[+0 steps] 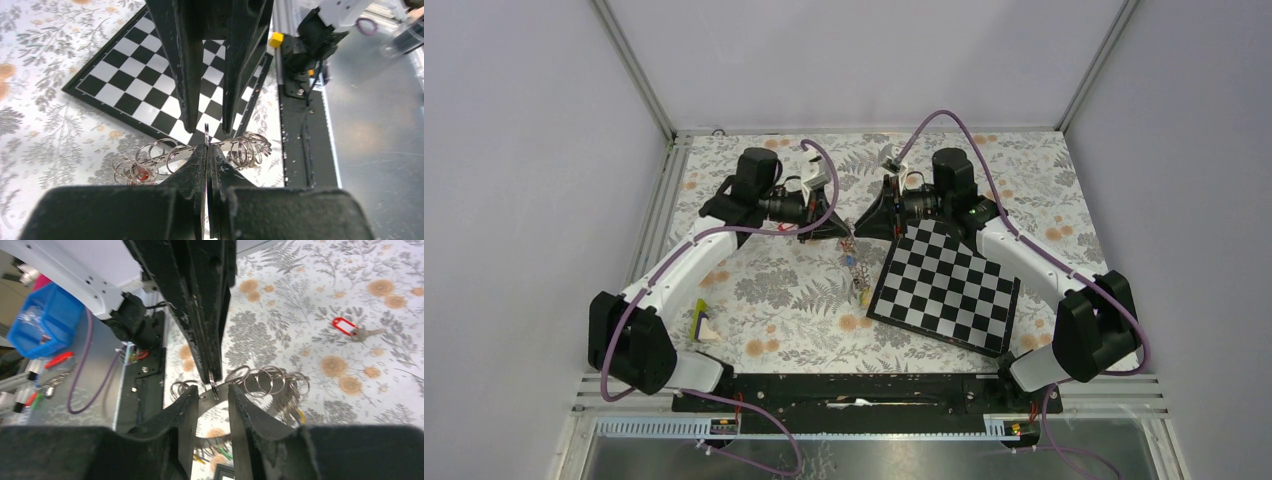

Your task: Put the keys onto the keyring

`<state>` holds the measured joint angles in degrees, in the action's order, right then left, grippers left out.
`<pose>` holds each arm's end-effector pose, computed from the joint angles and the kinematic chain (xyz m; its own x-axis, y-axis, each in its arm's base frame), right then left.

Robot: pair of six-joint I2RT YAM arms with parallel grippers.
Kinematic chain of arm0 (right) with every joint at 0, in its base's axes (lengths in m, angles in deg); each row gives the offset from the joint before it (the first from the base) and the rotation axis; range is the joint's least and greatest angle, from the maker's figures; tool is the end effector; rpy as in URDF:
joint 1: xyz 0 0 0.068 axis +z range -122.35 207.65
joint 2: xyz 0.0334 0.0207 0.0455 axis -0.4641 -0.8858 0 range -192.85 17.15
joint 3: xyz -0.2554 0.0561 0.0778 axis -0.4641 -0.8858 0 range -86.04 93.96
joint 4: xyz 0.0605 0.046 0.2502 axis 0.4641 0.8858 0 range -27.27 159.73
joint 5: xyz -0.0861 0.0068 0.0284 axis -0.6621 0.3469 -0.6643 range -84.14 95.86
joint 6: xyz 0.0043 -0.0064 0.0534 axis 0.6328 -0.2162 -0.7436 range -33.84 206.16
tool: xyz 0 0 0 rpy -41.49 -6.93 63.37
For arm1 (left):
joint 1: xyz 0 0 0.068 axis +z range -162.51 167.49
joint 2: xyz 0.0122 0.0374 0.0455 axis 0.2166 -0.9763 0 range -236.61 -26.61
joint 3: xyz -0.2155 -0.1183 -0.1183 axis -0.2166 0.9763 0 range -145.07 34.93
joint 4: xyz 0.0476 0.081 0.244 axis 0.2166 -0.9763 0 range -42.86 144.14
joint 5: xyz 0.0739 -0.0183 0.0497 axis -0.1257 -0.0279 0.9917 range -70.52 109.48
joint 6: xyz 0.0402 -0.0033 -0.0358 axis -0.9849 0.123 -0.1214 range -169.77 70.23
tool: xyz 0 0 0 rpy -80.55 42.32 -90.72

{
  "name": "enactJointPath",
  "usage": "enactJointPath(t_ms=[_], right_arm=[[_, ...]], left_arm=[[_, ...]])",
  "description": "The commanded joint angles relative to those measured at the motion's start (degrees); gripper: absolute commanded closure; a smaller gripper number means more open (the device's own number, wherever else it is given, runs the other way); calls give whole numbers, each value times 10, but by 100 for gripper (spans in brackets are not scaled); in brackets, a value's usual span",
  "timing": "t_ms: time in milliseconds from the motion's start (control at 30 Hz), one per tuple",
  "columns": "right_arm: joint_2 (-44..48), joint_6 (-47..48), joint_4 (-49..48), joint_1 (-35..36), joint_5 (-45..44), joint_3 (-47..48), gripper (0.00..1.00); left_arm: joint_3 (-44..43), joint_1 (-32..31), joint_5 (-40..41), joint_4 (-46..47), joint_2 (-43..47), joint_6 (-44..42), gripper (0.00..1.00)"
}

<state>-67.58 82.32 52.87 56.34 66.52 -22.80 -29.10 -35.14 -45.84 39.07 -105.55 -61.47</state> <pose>0.2793 0.1880 0.3240 -0.2423 -0.0951 -0.9655 -0.9702 0.0265 0.2408 0.2630 -0.1448 0.3231 -0.2718 0.2050 -0.9403 0.9622 0.0419 -0.2690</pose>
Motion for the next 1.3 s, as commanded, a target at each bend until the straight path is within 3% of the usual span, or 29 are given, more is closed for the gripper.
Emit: enactJointPath(t_ms=[0, 133, 367, 1033, 1267], right_arm=[[16, 91, 51, -7, -36, 16, 61], [23, 130, 76, -7, -41, 15, 58], [28, 149, 79, -7, -17, 4, 57], [-2, 165, 77, 24, 9, -12, 62], [-9, 167, 77, 26, 8, -13, 72]], left_arm=[[-96, -26, 87, -173, -13, -162, 100], [-138, -56, 171, -239, -28, -202, 100], [-150, -80, 199, -249, -34, -202, 100], [-162, -87, 166, -249, -51, -185, 100], [-165, -87, 157, -249, -55, -183, 100]])
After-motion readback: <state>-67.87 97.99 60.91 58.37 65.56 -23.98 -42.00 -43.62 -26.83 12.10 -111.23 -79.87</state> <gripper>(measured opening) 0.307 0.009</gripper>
